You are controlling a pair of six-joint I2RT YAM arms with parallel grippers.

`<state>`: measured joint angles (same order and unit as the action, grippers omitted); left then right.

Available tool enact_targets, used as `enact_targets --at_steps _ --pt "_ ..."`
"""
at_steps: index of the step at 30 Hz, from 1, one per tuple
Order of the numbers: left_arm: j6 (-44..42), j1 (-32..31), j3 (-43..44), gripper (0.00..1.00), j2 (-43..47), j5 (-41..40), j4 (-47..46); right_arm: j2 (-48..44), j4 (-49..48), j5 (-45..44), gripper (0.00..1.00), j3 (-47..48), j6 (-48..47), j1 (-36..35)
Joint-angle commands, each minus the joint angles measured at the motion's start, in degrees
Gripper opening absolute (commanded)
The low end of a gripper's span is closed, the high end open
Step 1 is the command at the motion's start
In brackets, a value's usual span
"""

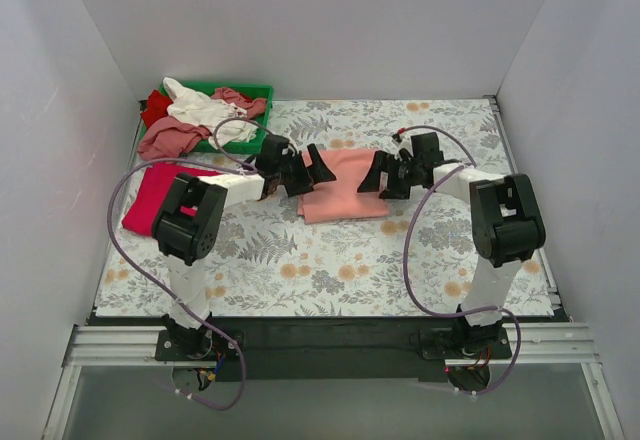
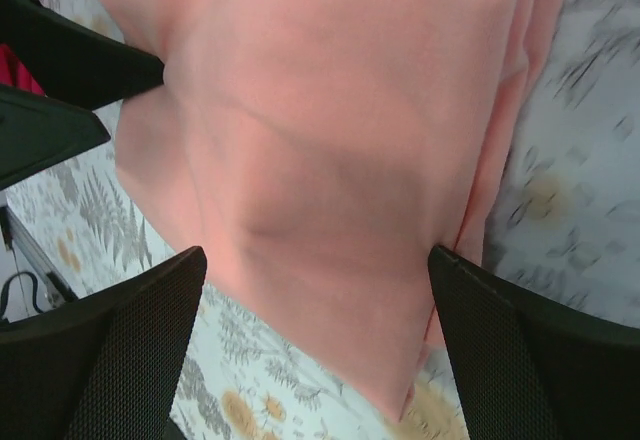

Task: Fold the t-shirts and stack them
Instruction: Fold the tshirt, then neatly place the folded tshirt to the corner

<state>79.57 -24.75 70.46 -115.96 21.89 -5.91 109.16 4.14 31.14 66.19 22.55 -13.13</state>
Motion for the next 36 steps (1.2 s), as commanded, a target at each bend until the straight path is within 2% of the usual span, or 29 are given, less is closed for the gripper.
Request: enact_targets --at_steps 1,5,8,9,12,13,16,18,19,20,24,28,31,36 --pt "0.40 -1.17 -7.86 0.94 6.96 -2.20 3.45 -5.35 1.05 -3.61 0.98 -8.16 0.65 -2.43" --pt "1.99 -1.88 -21.11 0.95 16.45 -4.48 2.74 -13.95 -0.63 -7.13 0.98 -19.05 1.89 -6.90" --pt "1.29 -3.45 -26.67 0.95 26.64 -8.17 5.20 -21.17 -0.63 -9.42 0.98 -24.16 3.55 -10.07" --pt "1.38 -4.24 -30.25 0.95 32.76 -9.48 7.65 -23.10 -0.54 -10.12 0.98 -26.71 3.91 -11.04" --pt "3.48 -7.24 -35.72 0.95 41.75 -13.01 10.38 -29.87 -0.45 -11.71 0.98 -30.06 5.23 -14.73" --pt "4.01 -8.63 -36.52 0.95 47.09 -13.53 11.00 -32.32 -0.19 -11.45 0.98 -30.33 5.58 -15.26" --pt "4.72 -9.26 -37.15 0.95 55.10 -16.25 15.39 -37.25 -0.01 -12.93 0.98 -29.99 6.37 -15.35" --pt "4.72 -9.44 -36.97 0.95 57.68 -20.64 19.00 -39.63 1.04 -14.60 0.98 -29.11 5.85 -15.35" --pt "4.80 -9.44 -36.36 0.95 58.56 -21.18 19.97 -41.73 1.39 -16.70 0.98 -27.80 5.58 -15.35" --pt "5.33 -9.44 -35.83 0.95 59.61 -25.36 21.80 -42.62 2.70 -17.85 0.98 -27.09 5.41 -15.35" --pt "6.56 -9.35 -34.07 0.96 58.14 -26.98 24.02 -46.40 5.87 -25.23 0.98 -23.40 3.74 -15.35" --pt "8.49 -9.35 -33.10 0.96 53.92 -28.56 25.07 -49.56 8.69 -36.46 0.98 -21.90 5.04 -14.91" --pt "9.20 -9.17 -33.10 0.96 51.46 -30.75 25.25 -51.41 8.69 -40.26 0.98 -22.60 6.02 -14.39" --pt "9.64 -9.08 -32.67 0.96 47.42 -34.01 24.55 -52.39 8.60 -41.33 0.98 -24.18 5.32 -13.68"
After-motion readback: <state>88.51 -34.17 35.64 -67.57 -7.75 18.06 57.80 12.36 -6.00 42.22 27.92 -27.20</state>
